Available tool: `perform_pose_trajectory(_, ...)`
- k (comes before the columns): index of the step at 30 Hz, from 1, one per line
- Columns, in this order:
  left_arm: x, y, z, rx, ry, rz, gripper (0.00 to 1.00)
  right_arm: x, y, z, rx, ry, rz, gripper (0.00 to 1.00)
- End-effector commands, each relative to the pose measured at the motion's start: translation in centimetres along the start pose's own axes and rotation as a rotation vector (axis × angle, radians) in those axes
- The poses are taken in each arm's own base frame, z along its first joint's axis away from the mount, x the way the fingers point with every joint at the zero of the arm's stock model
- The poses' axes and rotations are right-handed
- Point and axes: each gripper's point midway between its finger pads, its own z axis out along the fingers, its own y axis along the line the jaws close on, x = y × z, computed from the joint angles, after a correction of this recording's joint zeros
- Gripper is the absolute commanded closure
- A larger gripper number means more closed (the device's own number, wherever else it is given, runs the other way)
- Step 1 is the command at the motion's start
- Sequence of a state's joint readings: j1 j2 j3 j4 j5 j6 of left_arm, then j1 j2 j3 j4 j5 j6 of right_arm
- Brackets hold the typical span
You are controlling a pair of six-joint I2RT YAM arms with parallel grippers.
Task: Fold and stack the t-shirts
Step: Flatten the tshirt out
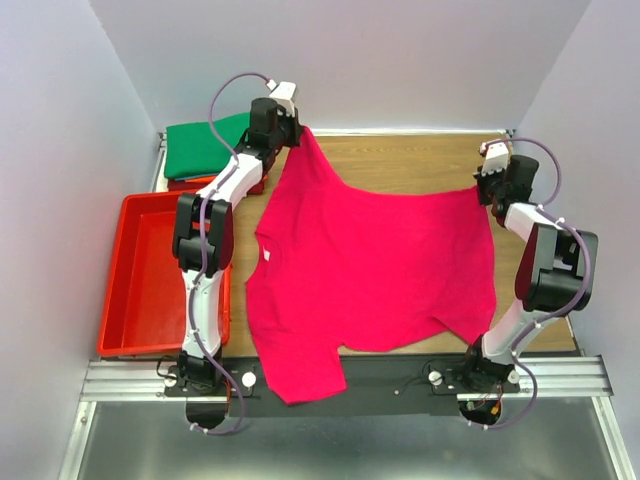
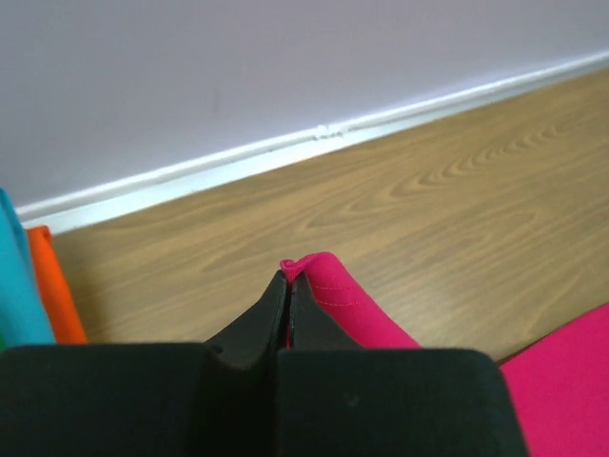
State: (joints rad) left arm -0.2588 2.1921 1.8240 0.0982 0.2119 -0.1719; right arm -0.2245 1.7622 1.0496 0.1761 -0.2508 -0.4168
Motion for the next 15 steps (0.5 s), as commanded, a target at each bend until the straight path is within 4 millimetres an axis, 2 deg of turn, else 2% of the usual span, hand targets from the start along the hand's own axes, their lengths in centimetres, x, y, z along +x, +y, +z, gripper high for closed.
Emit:
perform_pose_trajectory(1, -0.4, 3.1, 0.4, -0.099, 0.007, -0.026, 1.00, -3.3, -3.8, 0.1, 0.151, -0.083, 0.003, 1.00)
perform_pose_trajectory(4, -0.9, 3.6, 0.5, -0.099, -0.003, -0.026, 1.00, -3.9, -4.5, -0.1, 0.178, -0.101, 0.009, 1.00)
perform_pose_trajectory(9, -2.4, 3.2, 0.7, -0.061, -0.028, 0.002, 1.00, -4.8, -3.1, 0.0, 0.095, -0.143, 0.013, 1.00)
perform_pose_trajectory(15, -3.9, 2.3, -0.6, -0.025, -0.053, 0.038, 1.00, -5.4, -3.2, -0.9, 0.104, -0.157, 0.036, 1.00)
